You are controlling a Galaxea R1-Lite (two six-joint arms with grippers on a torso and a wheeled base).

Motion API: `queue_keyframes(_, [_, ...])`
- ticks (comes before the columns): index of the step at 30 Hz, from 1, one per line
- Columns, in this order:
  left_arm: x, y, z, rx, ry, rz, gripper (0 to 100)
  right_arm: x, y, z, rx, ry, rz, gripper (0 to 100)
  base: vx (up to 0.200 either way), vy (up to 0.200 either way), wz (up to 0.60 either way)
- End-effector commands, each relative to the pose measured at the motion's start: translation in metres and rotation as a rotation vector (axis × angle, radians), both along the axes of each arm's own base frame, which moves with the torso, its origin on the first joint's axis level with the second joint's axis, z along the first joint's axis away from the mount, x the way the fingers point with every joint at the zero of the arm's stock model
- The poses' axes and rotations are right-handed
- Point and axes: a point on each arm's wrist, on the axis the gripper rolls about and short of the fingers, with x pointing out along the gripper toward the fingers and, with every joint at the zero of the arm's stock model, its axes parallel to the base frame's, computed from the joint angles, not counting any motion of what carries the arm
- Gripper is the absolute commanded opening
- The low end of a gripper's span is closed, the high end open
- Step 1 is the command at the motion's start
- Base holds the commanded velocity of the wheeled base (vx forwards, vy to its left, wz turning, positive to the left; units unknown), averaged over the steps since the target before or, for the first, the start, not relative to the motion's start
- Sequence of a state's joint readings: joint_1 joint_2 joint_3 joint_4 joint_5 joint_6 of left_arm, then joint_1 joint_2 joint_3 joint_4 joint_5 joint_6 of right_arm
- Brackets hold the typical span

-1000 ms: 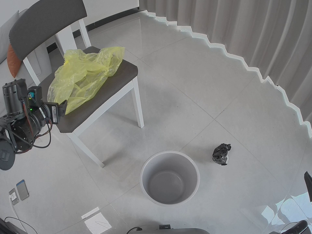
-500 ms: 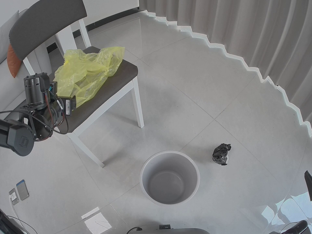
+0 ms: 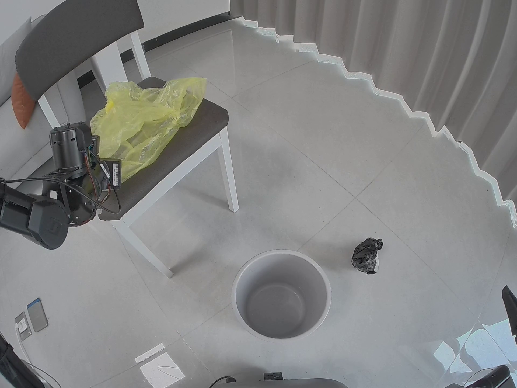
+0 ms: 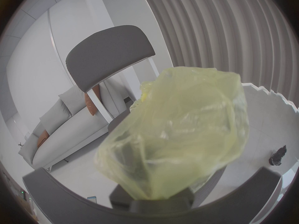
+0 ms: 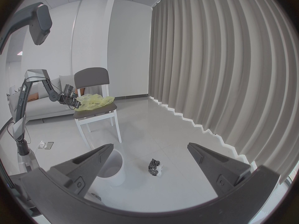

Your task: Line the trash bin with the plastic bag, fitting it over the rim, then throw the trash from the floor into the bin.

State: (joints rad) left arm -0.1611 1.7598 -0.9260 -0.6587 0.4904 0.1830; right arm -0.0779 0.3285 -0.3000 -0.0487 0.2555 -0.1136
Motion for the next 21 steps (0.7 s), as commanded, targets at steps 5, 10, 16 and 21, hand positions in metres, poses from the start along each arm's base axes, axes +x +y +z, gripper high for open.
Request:
queue_keyframes(5, [0.005,0.003,0.010,-0.010,-0.038,0.009,0,0.001,0.000,-0.002,0.001,0.006,0.008,100,0.000,0.000,0.00])
queue_keyframes(10, [-0.016,-0.008,0.035,-0.036,-0.117,-0.151,0,0.011,-0.001,0.035,0.003,-0.023,0.010,100,0.000,0.000,0.00])
queue_keyframes(16, [-0.078,-0.044,0.086,-0.001,-0.204,-0.455,0,0.042,-0.002,0.092,0.001,-0.035,0.043,100,0.000,0.000,0.00])
queue_keyframes(21, [-0.116,-0.056,0.114,0.088,-0.175,-0.663,0,0.079,0.001,0.119,0.004,0.006,0.105,100,0.000,0.000,0.00])
